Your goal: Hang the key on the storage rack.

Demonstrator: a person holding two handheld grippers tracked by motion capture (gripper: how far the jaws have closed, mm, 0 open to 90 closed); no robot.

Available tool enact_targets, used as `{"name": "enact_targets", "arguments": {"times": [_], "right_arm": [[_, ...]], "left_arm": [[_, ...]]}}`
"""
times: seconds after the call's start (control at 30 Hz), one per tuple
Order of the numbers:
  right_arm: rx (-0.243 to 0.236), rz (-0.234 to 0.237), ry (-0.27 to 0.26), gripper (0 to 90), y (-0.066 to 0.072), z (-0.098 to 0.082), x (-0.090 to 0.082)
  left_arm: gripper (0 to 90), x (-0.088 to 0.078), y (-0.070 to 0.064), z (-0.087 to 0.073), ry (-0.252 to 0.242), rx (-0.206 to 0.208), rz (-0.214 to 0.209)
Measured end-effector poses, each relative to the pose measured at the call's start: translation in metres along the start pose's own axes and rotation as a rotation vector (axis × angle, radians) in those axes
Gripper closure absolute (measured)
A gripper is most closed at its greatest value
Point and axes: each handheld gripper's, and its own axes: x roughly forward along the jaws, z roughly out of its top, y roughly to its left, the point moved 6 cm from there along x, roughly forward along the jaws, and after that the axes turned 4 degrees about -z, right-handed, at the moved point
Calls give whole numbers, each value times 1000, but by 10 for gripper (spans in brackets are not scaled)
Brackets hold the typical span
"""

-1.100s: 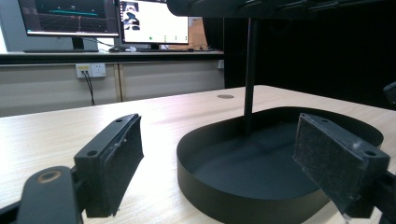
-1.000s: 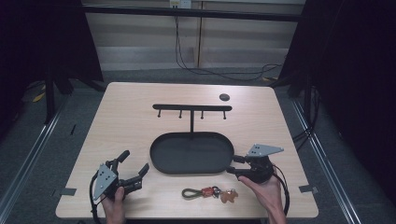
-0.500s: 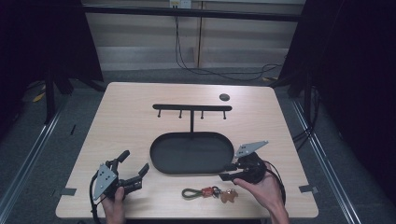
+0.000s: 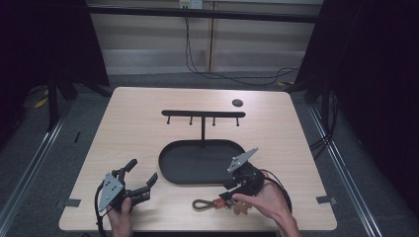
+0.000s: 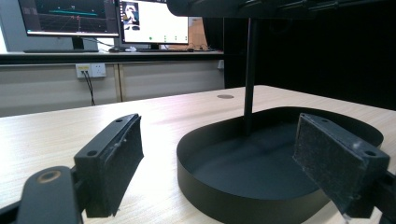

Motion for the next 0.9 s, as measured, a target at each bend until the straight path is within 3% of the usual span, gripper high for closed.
{"name": "enact_targets", "arguments": {"times": [0.1,0.27,0.53,0.77,0.9], "right_arm": [[-36,-12,32,543,3,5,6],[-90,28,103,624,9,14,18],[-121,67,203,709,12,22,37],[-162,75,256,752,14,29,47],[-185,68,313,813,19,30,56]], "left_arm": [[155,0,0,0,0,0,0],[155,0,0,0,0,0,0],[155,0,0,0,0,0,0],[155,0,0,0,-1,0,0],[155,0,0,0,1,2,-2]]}}
